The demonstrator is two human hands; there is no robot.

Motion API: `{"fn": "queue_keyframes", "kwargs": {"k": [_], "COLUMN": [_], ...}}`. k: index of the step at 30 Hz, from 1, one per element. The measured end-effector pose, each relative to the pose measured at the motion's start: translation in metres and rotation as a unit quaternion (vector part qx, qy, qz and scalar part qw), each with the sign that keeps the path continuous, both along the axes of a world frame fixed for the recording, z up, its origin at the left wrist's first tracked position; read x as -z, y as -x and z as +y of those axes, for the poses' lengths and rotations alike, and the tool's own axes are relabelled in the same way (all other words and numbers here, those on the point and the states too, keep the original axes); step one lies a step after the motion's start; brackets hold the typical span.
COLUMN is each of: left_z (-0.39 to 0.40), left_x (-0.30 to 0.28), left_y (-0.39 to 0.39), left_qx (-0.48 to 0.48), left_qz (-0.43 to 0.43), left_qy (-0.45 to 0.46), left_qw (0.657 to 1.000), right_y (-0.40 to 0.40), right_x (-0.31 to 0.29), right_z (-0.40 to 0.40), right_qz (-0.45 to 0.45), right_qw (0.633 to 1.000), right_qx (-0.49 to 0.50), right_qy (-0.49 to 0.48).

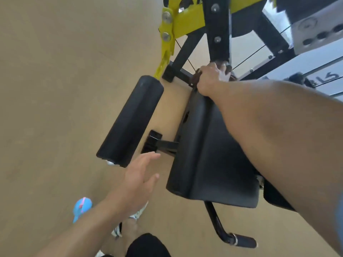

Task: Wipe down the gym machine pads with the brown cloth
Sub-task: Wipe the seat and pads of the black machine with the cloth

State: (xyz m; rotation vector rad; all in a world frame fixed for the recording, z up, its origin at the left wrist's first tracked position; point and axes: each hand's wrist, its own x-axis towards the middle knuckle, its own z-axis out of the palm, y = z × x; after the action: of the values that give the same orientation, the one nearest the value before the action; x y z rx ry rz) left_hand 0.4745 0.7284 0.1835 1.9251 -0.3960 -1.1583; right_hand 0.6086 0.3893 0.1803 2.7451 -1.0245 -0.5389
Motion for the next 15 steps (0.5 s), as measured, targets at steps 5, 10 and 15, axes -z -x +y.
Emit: {"fn": "queue_keyframes", "kwargs": {"k": [5, 10, 15], "left_z": [0.027, 0.081, 0.147], "left_x": [-0.034, -0.069, -0.099], "left_y": [0.037, 0.068, 0.107], "left_qx": [-0.014, -0.056, -0.118], "left_qz": [0.083, 0.116, 0.182], "left_qy": [-0.030, -0.006, -0.039], "left_qw": [0.996, 0.992, 0.975], "right_y": [0.067, 0.182, 0.279], "right_x": [-0.004, -0.031, -0.062], "right_z": [0.099, 0.209, 0.311], "right_qz": [0.040, -0.014, -0.095], "right_qw": [0.998, 0.993, 0.931], "right_qx": [-0.049, -0.040, 0.148], "right_qy": [-0.019, -0.113, -0.318]}}
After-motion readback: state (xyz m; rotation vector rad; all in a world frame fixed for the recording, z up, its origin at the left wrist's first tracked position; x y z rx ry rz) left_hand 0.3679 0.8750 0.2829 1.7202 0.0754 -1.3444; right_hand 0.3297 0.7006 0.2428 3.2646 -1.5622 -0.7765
